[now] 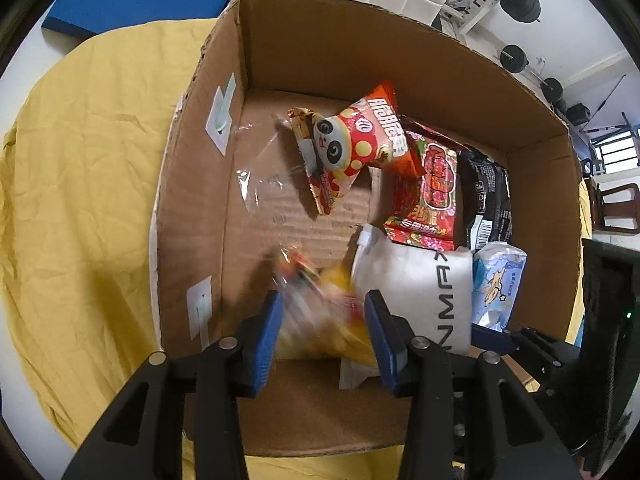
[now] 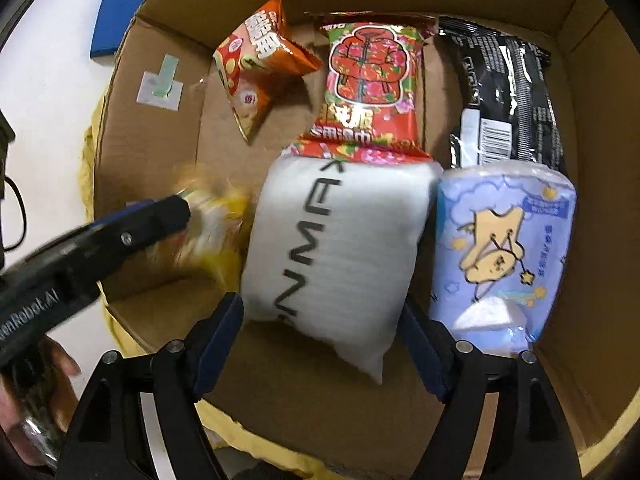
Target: Organize snacks
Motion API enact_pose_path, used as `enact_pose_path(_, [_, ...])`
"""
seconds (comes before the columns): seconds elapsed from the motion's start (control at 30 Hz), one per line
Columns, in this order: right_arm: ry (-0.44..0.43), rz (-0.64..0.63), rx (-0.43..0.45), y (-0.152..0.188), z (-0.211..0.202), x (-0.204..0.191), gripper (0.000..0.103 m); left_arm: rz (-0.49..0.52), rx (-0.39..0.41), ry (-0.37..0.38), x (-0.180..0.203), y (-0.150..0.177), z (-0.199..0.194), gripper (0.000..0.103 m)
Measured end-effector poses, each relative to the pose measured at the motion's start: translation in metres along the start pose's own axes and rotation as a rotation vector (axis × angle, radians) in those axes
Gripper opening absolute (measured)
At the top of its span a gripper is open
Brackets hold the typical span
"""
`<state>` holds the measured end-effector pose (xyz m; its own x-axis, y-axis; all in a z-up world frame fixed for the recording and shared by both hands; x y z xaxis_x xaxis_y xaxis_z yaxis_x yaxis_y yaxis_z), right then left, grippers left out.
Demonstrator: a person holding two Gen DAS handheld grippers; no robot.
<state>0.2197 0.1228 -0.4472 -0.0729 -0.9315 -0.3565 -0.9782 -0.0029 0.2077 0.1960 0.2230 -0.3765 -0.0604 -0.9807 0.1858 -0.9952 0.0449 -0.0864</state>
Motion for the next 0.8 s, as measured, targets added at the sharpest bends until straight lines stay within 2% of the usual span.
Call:
enact_pose_path(0.23, [0.064, -0.010, 0.022, 0.007, -0.012, 0.010, 0.085, 0.011, 0.030, -0.055, 0.004, -0.002, -0.010, 0.040])
enact_pose_path(0.43, [0.124, 0.012, 0.088, 0.007, -0.035, 0.032, 0.085, 0.043, 0.077, -0.121, 0.014, -0.003, -0.027, 0.051])
enact_pose_path(0.53, [0.171, 0.019, 0.136, 0.002, -0.050, 0.041, 0.086, 0.071, 0.101, -0.162, 0.021, -0.005, -0.033, 0.060])
enact_pose_path(0.63, [0.208, 0.022, 0.172, 0.000, -0.062, 0.046, 0.093, 0.094, 0.123, -0.181, 0.028, -0.009, -0.034, 0.070])
enact_pose_path(0.8, [0.276, 0.025, 0.242, -0.001, -0.078, 0.052, 0.101, 0.101, 0.147, -0.191, 0.032, -0.011, -0.034, 0.097])
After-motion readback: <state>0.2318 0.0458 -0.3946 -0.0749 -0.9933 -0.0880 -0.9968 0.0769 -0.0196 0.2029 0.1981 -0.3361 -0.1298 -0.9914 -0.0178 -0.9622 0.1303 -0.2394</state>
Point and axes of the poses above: each gripper's, at about its wrist camera, not at the fingertips, and z roughly the way its jaws point, x to its right, y to its underside, the point moved 7 cm from there along z, roughly the way its jaws point, and after that the axes turned 14 degrees about z, right-handed, at the moved point
